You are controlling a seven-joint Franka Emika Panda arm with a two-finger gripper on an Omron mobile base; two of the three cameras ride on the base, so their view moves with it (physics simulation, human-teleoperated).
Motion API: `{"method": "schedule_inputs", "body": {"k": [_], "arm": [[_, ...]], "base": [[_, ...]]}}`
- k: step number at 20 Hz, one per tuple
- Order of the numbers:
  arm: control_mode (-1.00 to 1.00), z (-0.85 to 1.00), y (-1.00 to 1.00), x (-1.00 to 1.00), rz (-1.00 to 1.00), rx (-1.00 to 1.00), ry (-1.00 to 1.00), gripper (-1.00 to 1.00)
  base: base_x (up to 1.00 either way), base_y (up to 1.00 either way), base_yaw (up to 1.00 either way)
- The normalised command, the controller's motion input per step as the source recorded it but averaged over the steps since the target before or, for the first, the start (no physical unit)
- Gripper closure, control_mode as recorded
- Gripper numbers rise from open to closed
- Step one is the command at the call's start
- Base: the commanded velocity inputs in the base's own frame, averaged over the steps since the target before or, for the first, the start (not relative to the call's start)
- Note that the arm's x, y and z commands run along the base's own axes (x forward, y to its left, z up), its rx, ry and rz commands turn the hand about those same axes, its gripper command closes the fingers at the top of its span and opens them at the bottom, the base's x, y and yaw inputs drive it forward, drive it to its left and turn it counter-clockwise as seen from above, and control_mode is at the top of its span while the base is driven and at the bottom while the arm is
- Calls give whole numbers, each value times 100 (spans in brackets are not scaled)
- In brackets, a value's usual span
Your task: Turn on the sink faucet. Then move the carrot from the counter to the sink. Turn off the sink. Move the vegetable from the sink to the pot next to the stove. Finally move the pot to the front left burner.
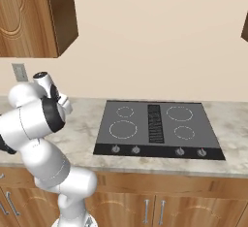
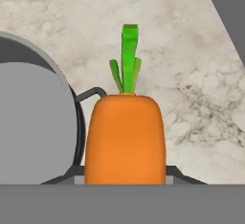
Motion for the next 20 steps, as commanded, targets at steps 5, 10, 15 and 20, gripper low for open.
{"method": "schedule_inputs", "body": {"k": [5, 10, 15, 20], "arm": [[-100, 18, 14, -21, -1, 0, -5, 100], [-100, 6, 37, -1, 0, 0, -1, 100], [-100, -2, 43, 0, 0, 0, 2, 100], [-100, -6, 31, 0, 0, 0, 3, 100]], "base": [[0, 0, 0], [0, 0, 0], [0, 0, 0], [0, 0, 0]]}}
